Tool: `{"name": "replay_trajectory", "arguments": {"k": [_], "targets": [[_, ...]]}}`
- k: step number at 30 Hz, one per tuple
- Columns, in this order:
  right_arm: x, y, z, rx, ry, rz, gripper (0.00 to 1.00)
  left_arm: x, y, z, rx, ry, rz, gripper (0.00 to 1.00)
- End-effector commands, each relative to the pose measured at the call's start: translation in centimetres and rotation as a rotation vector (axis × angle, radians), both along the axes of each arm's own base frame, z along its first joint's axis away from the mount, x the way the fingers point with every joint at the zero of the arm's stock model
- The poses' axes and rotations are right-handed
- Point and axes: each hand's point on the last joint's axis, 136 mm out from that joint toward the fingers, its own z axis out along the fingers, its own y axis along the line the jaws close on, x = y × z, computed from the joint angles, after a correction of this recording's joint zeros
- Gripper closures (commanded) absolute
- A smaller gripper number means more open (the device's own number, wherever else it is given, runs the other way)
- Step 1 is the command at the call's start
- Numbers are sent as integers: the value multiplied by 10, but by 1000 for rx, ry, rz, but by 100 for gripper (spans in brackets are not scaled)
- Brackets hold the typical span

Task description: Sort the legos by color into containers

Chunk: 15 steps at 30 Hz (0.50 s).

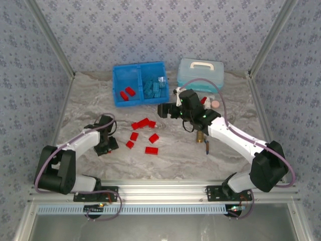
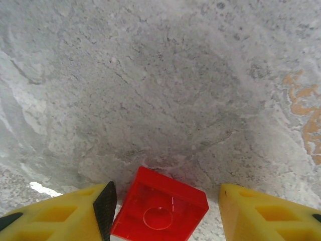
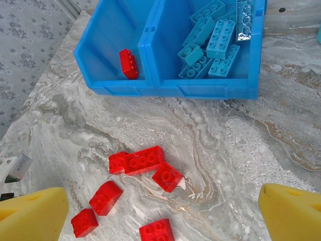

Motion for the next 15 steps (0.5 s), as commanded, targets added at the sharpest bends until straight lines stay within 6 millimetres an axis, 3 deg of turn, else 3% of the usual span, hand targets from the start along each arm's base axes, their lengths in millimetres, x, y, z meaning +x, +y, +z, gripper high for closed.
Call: {"name": "replay_trajectory", "arguments": {"k": [1, 15], "targets": [[-1, 0, 10, 41, -3, -5, 0, -3, -1, -6, -18, 9, 16, 42], [-2, -2, 4, 38, 25, -24, 0, -8, -17, -8, -117, 26, 53, 61]]}}
